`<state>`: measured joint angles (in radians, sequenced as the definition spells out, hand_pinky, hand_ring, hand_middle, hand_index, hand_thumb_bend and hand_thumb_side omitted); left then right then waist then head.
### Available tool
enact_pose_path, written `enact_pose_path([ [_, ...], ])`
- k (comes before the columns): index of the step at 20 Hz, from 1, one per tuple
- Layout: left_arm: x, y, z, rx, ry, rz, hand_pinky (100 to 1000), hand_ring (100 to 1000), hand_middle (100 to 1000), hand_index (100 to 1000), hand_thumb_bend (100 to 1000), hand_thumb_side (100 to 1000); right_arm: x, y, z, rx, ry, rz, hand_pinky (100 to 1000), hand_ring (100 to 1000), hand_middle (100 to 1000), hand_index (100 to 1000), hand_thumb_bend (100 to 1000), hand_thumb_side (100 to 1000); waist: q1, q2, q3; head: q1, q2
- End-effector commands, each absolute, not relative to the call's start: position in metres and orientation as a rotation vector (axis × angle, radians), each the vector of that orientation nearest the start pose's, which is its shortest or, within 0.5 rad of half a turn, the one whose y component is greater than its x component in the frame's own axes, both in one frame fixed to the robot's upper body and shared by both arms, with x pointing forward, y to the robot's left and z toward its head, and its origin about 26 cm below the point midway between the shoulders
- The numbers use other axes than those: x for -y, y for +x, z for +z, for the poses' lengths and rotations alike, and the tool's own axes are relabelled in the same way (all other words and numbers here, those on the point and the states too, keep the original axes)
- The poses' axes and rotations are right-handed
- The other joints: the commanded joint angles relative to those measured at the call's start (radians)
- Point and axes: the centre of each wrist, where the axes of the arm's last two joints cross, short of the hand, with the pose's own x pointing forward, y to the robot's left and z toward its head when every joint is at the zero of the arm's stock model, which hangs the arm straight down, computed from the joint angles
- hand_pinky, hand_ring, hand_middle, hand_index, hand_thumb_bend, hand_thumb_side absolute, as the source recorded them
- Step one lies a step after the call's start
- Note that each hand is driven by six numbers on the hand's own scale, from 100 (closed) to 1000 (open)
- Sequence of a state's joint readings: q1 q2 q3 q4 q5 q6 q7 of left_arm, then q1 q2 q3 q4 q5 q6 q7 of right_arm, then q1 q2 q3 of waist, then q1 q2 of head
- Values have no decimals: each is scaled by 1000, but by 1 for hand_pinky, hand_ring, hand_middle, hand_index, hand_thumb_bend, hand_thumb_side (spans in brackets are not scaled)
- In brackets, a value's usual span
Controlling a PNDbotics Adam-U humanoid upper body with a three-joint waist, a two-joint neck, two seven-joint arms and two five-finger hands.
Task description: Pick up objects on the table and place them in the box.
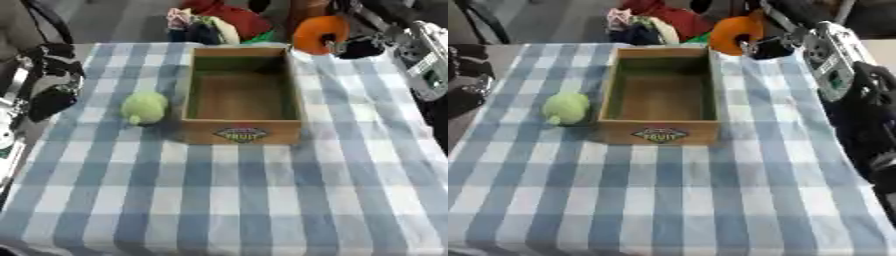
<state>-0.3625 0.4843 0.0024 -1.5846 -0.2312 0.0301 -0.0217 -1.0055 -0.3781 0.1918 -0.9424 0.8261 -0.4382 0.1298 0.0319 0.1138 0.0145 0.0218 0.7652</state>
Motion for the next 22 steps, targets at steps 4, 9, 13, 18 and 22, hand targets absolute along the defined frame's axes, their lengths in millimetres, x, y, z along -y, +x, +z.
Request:
enact_pose_path([
  [4,-326,357,160,1872,599,-612,739,691,697,800,100,293,199,490,206,1926,-756,1635,766,730,627,422,100,100,3,-9,12,-12,-2],
  [9,-324,358,160,1873,592,-620,740,691,698,800,100,294,174,490,191,1900,-737,1681,773,748,674,698,126,100,3,-7,17,-21,-9],
  [13,-325,359,160,1864,596,-629,740,692,699,801,100,302,164,489,191,1854,-774,1743,788,781,755,960,228,378,3,-6,18,-26,-12],
  [18,-331,361,160,1843,632,-648,742,693,701,802,100,285,176,486,206,1871,-892,1663,778,774,763,989,463,521,3,-7,7,-18,-15],
  [22,-338,366,164,1813,685,-716,747,699,706,808,100,239,194,484,215,1919,-966,1536,772,766,739,975,412,507,5,-10,-13,-5,-15],
])
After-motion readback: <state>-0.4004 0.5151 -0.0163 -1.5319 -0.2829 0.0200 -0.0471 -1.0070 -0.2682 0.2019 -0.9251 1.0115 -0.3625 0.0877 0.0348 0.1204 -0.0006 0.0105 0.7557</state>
